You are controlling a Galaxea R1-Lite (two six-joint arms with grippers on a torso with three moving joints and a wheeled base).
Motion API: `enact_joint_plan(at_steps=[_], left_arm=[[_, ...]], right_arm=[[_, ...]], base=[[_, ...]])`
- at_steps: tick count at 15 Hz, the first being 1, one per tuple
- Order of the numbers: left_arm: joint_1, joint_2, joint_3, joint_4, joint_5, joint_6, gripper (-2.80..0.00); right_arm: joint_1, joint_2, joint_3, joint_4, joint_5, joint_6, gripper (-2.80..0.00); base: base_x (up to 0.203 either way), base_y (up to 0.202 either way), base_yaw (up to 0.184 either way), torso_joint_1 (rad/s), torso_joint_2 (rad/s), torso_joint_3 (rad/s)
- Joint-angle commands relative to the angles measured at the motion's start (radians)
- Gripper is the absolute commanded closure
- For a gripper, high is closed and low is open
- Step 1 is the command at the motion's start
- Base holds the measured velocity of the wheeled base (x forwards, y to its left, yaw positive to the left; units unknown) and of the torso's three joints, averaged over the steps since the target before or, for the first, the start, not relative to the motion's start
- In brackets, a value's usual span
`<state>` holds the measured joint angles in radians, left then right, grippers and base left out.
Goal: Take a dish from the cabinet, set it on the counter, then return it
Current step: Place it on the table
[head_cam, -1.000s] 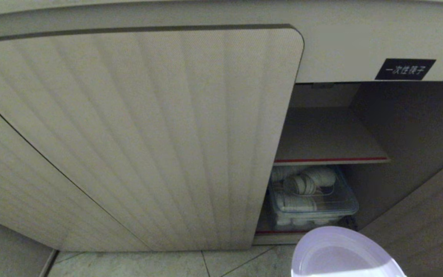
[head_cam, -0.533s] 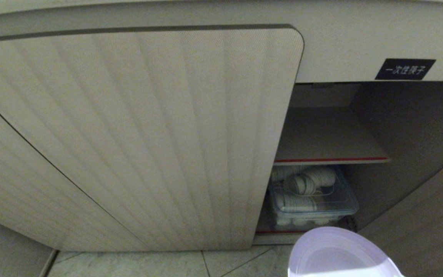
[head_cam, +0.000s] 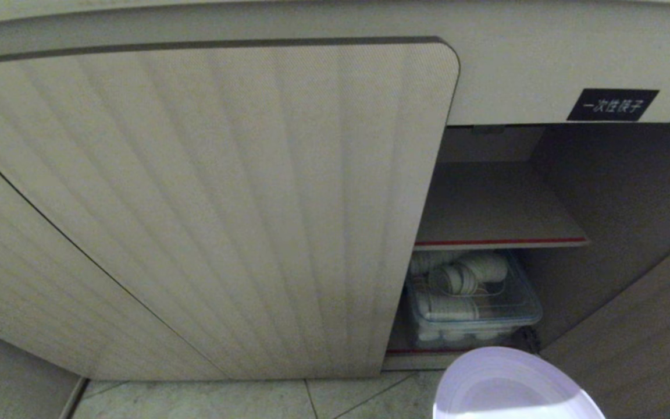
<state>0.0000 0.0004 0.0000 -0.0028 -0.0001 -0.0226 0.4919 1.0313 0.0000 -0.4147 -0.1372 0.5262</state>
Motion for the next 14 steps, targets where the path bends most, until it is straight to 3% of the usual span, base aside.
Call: enact_joint_plan(at_steps=[1,14], left_arm=[[0.000,0.000,0.000,0.000,0.000,0.000,0.00],[0.000,0.000,0.000,-0.002,0.000,-0.002,0.00]], right_arm=[[0.000,0.001,0.000,-0.003,-0.001,0.003,0.00],[0.002,0.009,0.000,0.002,-0.001,0.026,0.00]], base=[[0.000,0.000,0.000,0.000,0.00,0.000],[0.000,0.000,0.000,0.000,0.00,0.000]])
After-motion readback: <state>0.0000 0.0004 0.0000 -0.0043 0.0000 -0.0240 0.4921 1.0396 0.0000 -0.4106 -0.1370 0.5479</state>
